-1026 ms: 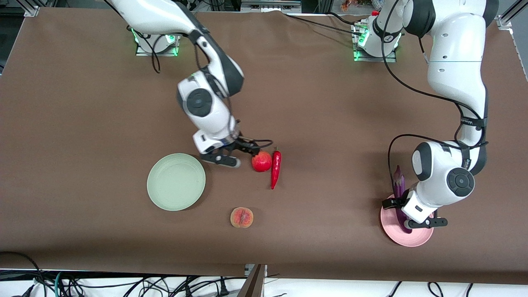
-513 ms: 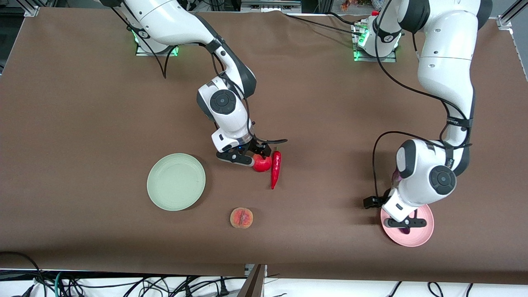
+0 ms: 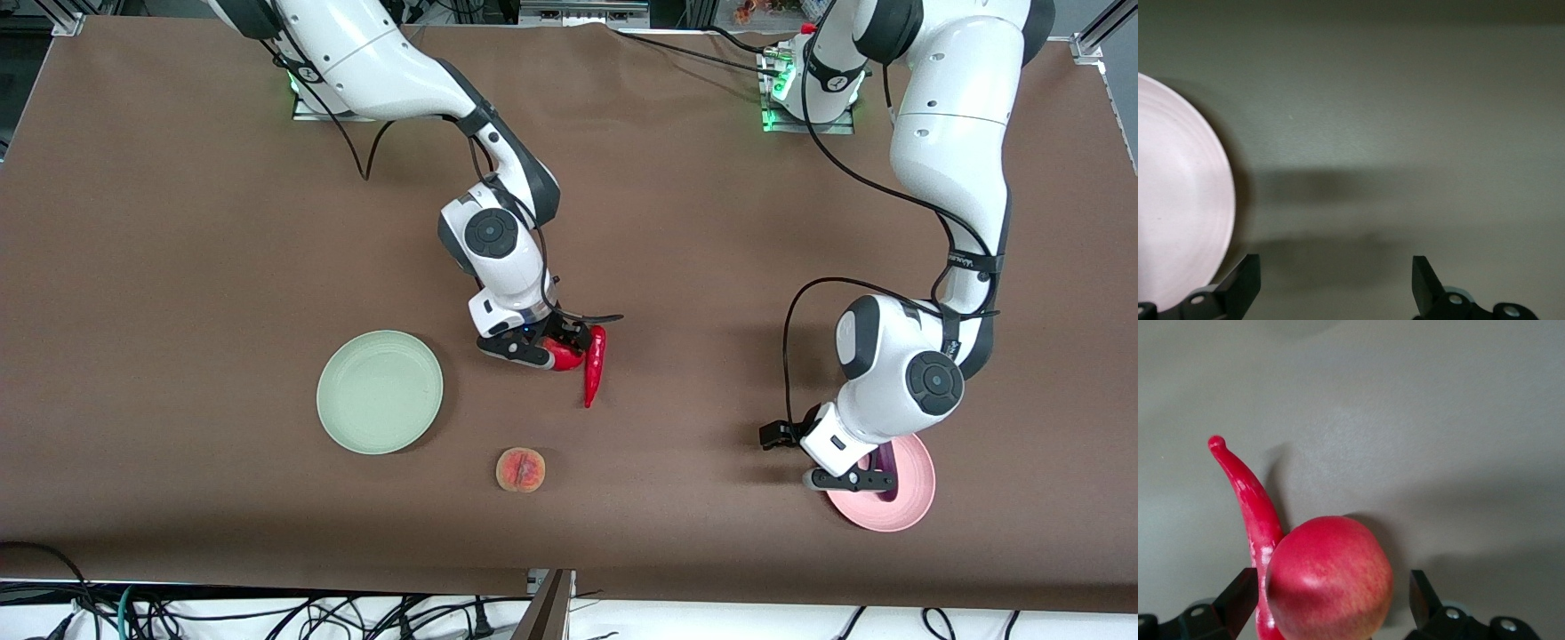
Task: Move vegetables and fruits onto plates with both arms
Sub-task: 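Grasp the red apple with the right gripper while the left gripper withdraws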
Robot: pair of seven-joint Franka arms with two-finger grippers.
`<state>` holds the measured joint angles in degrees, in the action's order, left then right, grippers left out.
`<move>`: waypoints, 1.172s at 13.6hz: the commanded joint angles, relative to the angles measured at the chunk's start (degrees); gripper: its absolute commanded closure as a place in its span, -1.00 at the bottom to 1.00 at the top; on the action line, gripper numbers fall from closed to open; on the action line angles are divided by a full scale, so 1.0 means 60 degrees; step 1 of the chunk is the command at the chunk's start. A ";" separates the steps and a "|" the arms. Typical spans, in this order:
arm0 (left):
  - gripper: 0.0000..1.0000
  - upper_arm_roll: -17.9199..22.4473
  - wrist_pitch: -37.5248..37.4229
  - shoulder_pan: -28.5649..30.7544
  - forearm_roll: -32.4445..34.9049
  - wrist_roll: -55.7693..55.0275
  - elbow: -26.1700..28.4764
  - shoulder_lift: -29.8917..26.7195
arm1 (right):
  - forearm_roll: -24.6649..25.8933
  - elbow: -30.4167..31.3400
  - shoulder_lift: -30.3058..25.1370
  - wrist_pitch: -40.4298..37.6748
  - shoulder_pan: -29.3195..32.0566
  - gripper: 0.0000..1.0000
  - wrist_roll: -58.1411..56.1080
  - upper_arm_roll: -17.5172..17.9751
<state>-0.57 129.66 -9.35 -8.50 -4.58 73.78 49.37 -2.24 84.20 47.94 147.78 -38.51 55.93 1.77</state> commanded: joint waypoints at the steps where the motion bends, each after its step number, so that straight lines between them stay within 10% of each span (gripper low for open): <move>1: -1.00 0.0037 -0.0092 -0.0287 -0.0239 -0.0538 -0.0050 -0.0069 | 0.0198 -0.0307 0.0418 0.0330 -0.0407 -1.00 0.0317 -0.0396; 3: -1.00 0.0051 -0.0092 -0.0753 -0.0225 -0.1168 -0.0064 -0.0069 | 0.0358 -0.0307 0.0419 0.0360 -0.0393 -0.83 0.0245 -0.0440; 5: -1.00 0.0052 -0.0092 -0.1106 -0.0239 -0.1492 -0.0064 -0.0069 | 0.0621 -0.0322 0.0302 0.0288 -0.0393 0.02 0.0157 -0.0601; 8: -1.00 0.0037 -0.0077 -0.1429 -0.0225 -0.1625 -0.0050 -0.0069 | 0.1075 -0.0336 -0.0166 -0.1024 -0.0261 0.57 -0.0849 -0.0748; 16: -1.00 -0.0051 -0.0136 -0.3449 -0.0239 -0.3324 0.0302 0.0033 | 0.0872 -0.0630 -0.1059 -0.3521 0.1875 0.50 -0.6693 -0.1525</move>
<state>-1.79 129.13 -27.64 -8.53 -23.57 75.14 49.53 3.48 79.94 44.14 128.92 -30.81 22.60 -8.57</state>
